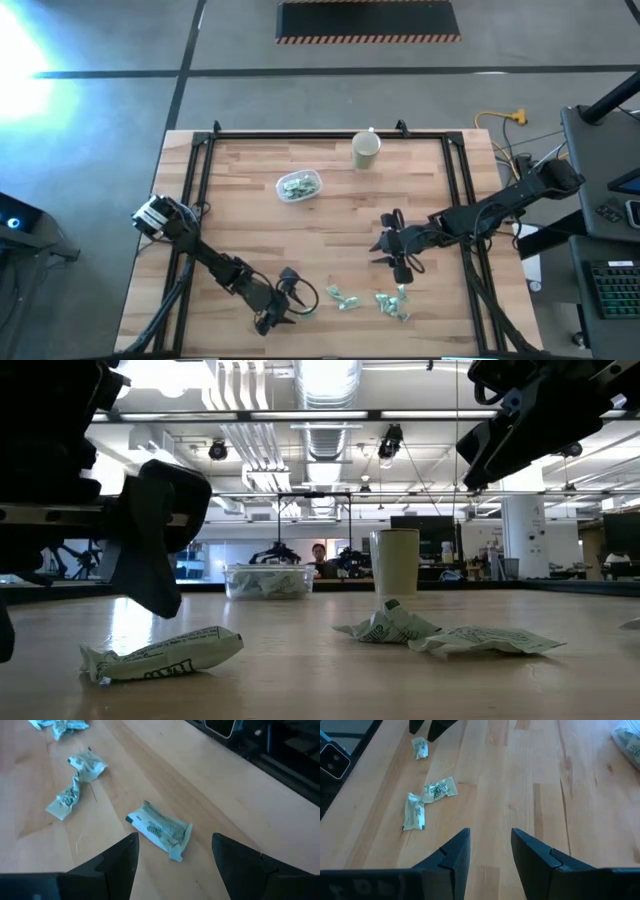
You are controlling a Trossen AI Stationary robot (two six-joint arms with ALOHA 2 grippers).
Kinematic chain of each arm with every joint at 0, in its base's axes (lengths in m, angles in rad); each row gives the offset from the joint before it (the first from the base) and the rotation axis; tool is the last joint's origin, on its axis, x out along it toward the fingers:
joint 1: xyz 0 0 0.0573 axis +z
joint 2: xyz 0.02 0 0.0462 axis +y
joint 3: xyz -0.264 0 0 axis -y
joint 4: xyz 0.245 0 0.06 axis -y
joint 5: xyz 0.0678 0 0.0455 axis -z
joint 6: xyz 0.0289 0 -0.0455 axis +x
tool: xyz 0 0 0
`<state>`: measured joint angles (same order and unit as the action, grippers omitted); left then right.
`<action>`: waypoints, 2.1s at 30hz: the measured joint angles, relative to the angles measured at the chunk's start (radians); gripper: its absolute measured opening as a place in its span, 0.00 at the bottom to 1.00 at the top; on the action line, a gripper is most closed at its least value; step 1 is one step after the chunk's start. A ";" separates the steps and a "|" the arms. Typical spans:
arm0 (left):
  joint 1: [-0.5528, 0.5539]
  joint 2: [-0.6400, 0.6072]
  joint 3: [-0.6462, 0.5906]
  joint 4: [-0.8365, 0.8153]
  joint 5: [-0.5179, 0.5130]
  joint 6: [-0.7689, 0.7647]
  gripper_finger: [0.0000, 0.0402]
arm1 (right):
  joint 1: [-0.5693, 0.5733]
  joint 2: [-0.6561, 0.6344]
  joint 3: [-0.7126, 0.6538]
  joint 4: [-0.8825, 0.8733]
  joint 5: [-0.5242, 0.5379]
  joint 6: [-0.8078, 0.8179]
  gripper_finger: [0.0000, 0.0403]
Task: Pick and place Stevia / Truvia into bins
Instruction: Put the stevia packet into the transparent container
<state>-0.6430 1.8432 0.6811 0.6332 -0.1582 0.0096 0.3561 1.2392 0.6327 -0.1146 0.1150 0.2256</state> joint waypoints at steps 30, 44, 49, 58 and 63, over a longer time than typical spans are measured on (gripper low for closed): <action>0.006 0.099 0.023 0.123 -0.010 0.076 0.58 | 0.000 0.006 -0.001 0.000 0.000 0.000 0.32; 0.014 0.093 0.022 0.098 -0.007 0.075 0.45 | 0.000 0.006 -0.001 -0.002 -0.001 0.000 0.32; 0.014 0.093 0.022 0.089 -0.007 0.076 0.29 | 0.000 0.006 -0.001 -0.002 0.000 -0.001 0.32; 0.020 0.093 0.020 0.083 -0.012 0.101 0.03 | 0.000 0.006 -0.001 -0.002 0.000 -0.001 0.32; 0.021 0.091 0.020 0.082 -0.021 0.110 0.01 | 0.000 0.006 -0.003 -0.002 0.000 -0.001 0.32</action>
<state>-0.6225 1.9339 0.7011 0.7151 -0.1788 0.1196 0.3561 1.2453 0.6296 -0.1169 0.1150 0.2249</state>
